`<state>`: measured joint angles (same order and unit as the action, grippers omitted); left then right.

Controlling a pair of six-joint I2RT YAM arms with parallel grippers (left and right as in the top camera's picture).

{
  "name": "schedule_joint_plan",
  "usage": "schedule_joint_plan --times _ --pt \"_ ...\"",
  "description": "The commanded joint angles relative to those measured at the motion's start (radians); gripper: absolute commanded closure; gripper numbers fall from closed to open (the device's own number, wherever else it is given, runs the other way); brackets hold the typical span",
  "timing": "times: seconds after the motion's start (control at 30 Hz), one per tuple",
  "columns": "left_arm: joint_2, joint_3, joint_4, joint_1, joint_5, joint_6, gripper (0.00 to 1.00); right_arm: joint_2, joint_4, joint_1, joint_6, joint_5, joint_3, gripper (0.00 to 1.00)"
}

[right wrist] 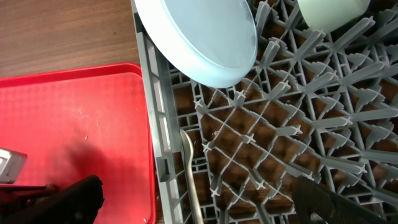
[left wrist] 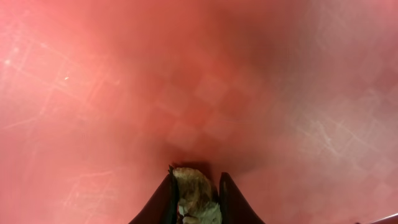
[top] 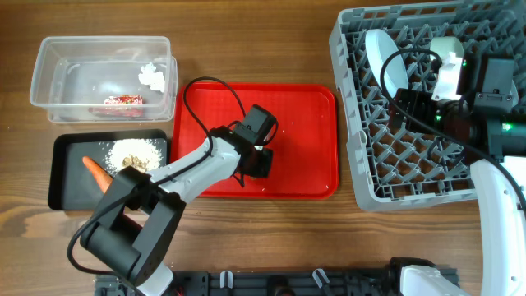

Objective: Sort waste into correct bins and load items into the dishwasher rack
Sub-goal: 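Carry the brown scrap to the black tray and release it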

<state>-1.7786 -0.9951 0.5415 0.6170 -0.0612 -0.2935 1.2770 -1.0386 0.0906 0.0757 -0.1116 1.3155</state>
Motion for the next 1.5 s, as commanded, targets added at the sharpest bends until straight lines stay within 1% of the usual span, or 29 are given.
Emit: schedule_joint_plan --times 0.0,0.1,0.2,0.33,0.4,0.53,0.63,0.73,0.93,1.1,1.17,1.3,1.47 --pt "0.056 0.007 0.029 -0.007 0.129 0.002 0.85 -0.003 0.005 0.002 0.013 -0.005 -0.001 0.0" --pt "0.121 0.007 0.056 -0.036 0.169 0.002 0.85 -0.003 0.005 0.002 0.013 -0.005 -0.001 0.0" --pt "0.198 0.007 0.087 -0.097 0.191 0.002 0.85 -0.003 0.005 0.002 0.013 -0.005 -0.001 0.0" --pt "0.286 0.007 0.121 -0.227 0.194 0.002 0.85 -0.003 0.005 0.002 0.013 -0.005 -0.001 0.0" --pt "0.323 0.007 0.134 -0.319 0.194 0.002 0.84 -0.003 0.005 0.002 0.013 -0.005 -0.001 0.0" --pt "0.34 0.008 0.165 -0.503 0.194 0.001 0.82 -0.003 0.005 0.002 0.013 -0.005 -0.001 0.0" --pt "0.33 0.008 0.189 -0.618 0.193 0.0 0.83 -0.003 0.005 0.002 0.013 -0.005 -0.001 0.0" --pt "0.324 0.01 0.197 -0.733 0.193 -0.003 0.86 -0.003 0.005 0.002 0.013 -0.005 -0.001 0.0" --pt "0.323 0.01 0.196 -0.94 0.193 -0.072 0.84 -0.003 0.005 0.002 0.013 -0.005 -0.001 0.0" --pt "0.323 0.013 0.196 -1.054 0.19 -0.086 0.83 -0.003 0.006 0.002 0.013 -0.005 -0.001 0.0" --pt "0.322 0.014 0.195 -1.079 0.19 -0.087 0.83 -0.003 0.006 0.002 0.013 -0.005 -0.001 0.0" --pt "0.304 0.014 0.188 -1.119 0.19 -0.09 0.83 -0.003 0.006 0.002 0.013 -0.005 -0.001 0.0" --pt "0.238 0.014 0.181 -1.128 0.19 -0.107 0.82 -0.003 0.006 0.002 0.013 -0.005 -0.001 0.0"
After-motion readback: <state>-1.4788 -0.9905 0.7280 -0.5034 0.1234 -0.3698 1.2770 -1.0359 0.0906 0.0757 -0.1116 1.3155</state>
